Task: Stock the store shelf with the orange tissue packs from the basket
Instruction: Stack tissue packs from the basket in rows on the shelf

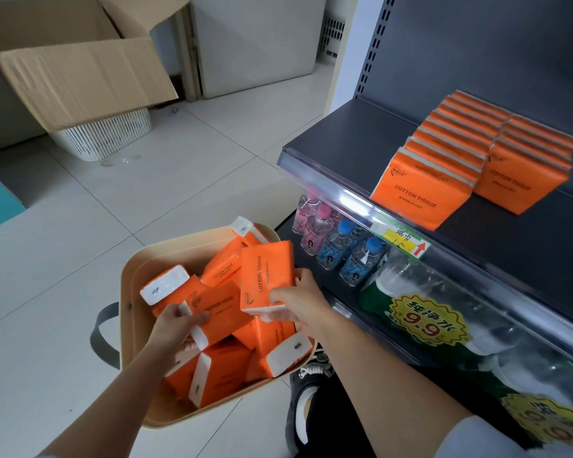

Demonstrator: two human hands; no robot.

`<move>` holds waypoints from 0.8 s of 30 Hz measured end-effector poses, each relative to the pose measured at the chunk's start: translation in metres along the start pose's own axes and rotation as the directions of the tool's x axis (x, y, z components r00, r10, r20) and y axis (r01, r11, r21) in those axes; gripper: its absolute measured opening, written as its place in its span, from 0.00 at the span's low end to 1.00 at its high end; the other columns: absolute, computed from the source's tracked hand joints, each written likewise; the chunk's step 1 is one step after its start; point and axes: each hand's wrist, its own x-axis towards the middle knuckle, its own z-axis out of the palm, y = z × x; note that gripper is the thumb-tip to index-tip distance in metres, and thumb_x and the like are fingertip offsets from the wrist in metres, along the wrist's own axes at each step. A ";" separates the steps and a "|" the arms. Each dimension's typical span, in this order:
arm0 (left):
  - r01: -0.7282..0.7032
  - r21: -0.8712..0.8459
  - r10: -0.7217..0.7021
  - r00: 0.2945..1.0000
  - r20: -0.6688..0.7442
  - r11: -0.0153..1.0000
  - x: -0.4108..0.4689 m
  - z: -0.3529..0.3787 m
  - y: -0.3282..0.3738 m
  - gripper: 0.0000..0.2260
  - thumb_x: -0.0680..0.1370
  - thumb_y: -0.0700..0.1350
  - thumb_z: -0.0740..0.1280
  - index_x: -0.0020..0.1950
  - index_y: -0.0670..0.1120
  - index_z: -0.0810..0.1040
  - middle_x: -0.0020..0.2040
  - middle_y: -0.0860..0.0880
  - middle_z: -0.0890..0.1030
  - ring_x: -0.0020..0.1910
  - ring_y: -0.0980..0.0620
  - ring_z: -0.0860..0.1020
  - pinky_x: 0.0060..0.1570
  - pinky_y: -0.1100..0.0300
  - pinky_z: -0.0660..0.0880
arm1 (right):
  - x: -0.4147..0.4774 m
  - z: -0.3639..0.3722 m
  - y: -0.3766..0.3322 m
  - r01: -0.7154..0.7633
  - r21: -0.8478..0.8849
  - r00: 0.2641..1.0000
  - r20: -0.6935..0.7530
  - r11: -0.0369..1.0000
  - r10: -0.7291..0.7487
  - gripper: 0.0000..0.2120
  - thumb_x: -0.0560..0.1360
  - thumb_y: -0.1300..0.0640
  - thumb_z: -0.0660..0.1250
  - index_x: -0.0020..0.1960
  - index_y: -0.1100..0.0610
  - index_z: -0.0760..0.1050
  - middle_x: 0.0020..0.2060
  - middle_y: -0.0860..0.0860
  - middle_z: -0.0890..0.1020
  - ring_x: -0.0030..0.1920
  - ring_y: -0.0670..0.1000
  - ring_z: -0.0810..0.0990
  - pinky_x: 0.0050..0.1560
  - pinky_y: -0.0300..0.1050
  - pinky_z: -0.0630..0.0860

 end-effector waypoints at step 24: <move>-0.281 -0.194 0.337 0.855 0.395 0.940 -0.064 0.009 0.082 0.23 0.72 0.39 0.73 0.63 0.53 0.71 0.56 0.47 0.81 0.53 0.43 0.81 0.46 0.47 0.80 | -0.055 -0.055 -0.048 0.279 -0.347 0.941 -0.086 0.895 -0.326 0.28 0.64 0.47 0.79 0.57 0.51 0.68 0.54 0.51 0.78 0.51 0.51 0.78 0.44 0.45 0.77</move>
